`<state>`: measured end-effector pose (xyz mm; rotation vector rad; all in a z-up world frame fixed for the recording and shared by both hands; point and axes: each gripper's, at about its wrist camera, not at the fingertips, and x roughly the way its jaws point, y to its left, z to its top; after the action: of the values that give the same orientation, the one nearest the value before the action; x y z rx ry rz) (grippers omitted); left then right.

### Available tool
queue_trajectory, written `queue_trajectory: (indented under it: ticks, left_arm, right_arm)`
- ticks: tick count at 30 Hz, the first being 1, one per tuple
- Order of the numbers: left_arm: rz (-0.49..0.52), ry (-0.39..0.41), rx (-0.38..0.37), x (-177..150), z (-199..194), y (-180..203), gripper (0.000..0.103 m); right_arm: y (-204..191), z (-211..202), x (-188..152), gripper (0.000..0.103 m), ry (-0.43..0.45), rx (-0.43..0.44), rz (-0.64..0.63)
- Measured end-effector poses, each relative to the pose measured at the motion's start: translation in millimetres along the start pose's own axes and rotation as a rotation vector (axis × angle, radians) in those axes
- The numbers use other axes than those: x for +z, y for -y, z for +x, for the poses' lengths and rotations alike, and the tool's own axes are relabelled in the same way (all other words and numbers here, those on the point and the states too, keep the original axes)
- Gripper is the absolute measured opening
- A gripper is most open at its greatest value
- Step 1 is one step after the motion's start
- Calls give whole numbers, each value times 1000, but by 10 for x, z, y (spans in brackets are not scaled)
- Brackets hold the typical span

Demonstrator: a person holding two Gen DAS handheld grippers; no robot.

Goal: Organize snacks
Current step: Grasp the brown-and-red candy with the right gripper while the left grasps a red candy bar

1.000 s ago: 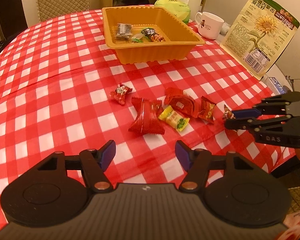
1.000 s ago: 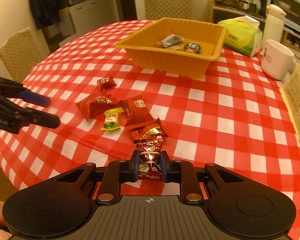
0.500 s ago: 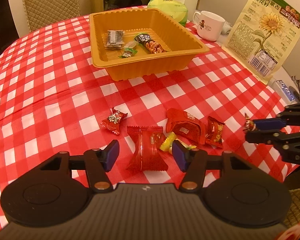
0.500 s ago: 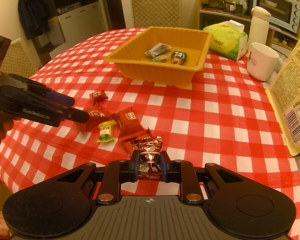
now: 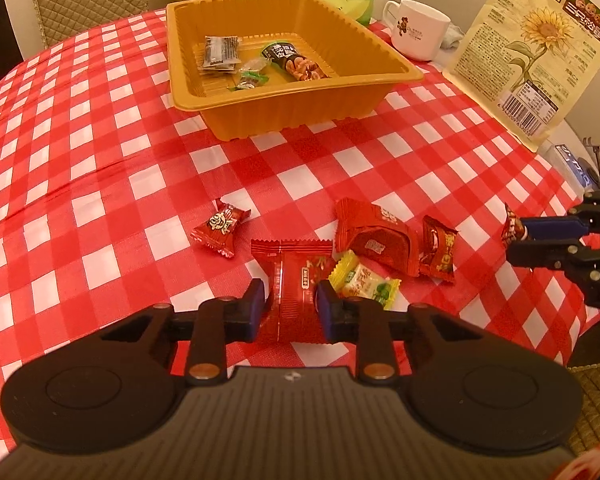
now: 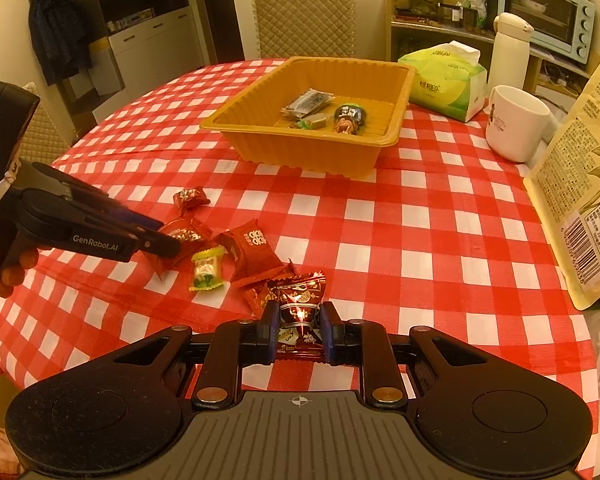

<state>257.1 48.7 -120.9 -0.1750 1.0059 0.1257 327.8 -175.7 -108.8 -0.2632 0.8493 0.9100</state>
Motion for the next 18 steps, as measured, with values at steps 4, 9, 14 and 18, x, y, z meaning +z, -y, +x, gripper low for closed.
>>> queue_trajectory:
  ticks: [4,9,14,18]
  left_arm:
    - [-6,7,0,-27,-49,-38,22]
    - [-23,14,5,-73,-123,-109,21]
    - [-54,34,-4,-113,-252,-170,20]
    - [-68,36,-20,-138,-303,-210,5]
  right_arm:
    - [-2,5,8,22,1,3,3]
    - [-12,24,38,22,5,8,7]
    - [-14,40,75,22,12,16,14]
    - [-24,63,120,22,15,24,15]
